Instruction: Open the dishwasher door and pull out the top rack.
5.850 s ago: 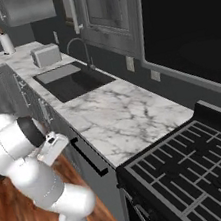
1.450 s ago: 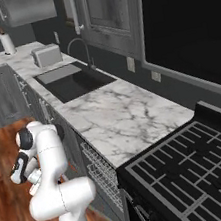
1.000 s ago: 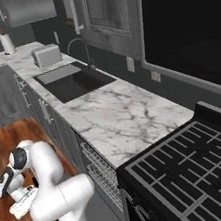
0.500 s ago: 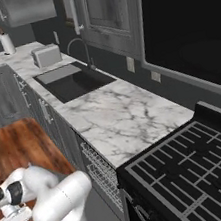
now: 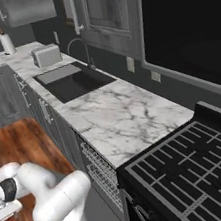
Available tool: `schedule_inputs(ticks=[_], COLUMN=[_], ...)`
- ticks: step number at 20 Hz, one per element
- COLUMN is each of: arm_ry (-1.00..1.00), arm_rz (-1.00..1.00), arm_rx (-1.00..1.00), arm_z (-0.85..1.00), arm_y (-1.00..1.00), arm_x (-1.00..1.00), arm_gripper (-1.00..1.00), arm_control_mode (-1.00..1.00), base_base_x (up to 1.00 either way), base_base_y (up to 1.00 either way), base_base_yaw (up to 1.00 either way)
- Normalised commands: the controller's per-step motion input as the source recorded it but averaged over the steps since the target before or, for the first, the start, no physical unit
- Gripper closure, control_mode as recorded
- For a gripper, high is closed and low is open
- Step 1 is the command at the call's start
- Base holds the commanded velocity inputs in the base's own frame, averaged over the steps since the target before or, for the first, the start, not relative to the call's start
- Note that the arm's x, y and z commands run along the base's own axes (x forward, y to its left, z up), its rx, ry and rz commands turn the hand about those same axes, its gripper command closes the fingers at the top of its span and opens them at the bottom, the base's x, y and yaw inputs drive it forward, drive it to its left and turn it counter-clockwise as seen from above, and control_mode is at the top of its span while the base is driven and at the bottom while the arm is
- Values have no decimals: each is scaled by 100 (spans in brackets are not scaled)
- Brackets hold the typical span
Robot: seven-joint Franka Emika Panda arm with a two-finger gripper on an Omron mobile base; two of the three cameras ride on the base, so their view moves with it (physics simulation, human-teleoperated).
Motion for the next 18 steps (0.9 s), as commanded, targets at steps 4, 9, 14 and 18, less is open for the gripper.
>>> schedule_inputs(ticks=[4, 9, 14, 18], arm_ry=[-3, -1, 0, 0], arm_rz=[6, 6, 6, 9], arm_rx=[0, 0, 0, 0], arm_z=[100, 100, 100, 100], arm_y=[-16, -37, -54, -77], arm_x=[12, 40, 47, 30], arm_gripper=[-100, -100, -100, -100], arm_control_mode=[-100, -100, -100, -100], base_base_x=[0, 0, 0, 0], base_base_y=[0, 0, 0, 0], base_base_yaw=[0, 0, 0, 0])
